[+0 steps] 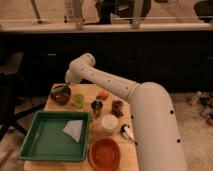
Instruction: Place pepper in purple bowl
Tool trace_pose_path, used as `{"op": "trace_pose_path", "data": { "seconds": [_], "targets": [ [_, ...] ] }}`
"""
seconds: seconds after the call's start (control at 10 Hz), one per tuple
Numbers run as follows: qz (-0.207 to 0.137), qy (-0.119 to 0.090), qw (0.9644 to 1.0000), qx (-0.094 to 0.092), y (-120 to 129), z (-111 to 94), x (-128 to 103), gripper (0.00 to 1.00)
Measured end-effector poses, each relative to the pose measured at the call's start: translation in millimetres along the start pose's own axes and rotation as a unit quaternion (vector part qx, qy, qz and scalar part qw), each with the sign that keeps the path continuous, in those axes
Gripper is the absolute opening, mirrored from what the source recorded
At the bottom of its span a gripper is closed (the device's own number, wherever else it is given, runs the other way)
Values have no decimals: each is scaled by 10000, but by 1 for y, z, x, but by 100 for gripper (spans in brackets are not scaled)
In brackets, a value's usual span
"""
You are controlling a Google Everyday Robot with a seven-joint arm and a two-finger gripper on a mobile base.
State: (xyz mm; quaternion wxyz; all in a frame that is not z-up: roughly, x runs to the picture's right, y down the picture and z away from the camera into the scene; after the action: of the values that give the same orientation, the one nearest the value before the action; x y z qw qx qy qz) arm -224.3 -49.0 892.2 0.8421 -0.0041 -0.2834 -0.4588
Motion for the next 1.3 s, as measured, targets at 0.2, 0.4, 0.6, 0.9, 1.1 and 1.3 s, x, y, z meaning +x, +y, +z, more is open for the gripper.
{"op": "trace_pose_path", "data": {
  "seconds": [0.2,0.4,0.6,0.9,1.1,1.3],
  "targets": [
    [-5,-87,9999,-52,-2,6,-3,0],
    [7,-159,9998,-118,-2,14,-3,0],
    [29,-206,9996,-204,1,24,-1,0],
    [49,-265,9992,-296,2,39,2,0],
    [73,-265,9991,-319,3,42,4,0],
    [76,-269,9991,-321,4,43,4,13]
  ]
}}
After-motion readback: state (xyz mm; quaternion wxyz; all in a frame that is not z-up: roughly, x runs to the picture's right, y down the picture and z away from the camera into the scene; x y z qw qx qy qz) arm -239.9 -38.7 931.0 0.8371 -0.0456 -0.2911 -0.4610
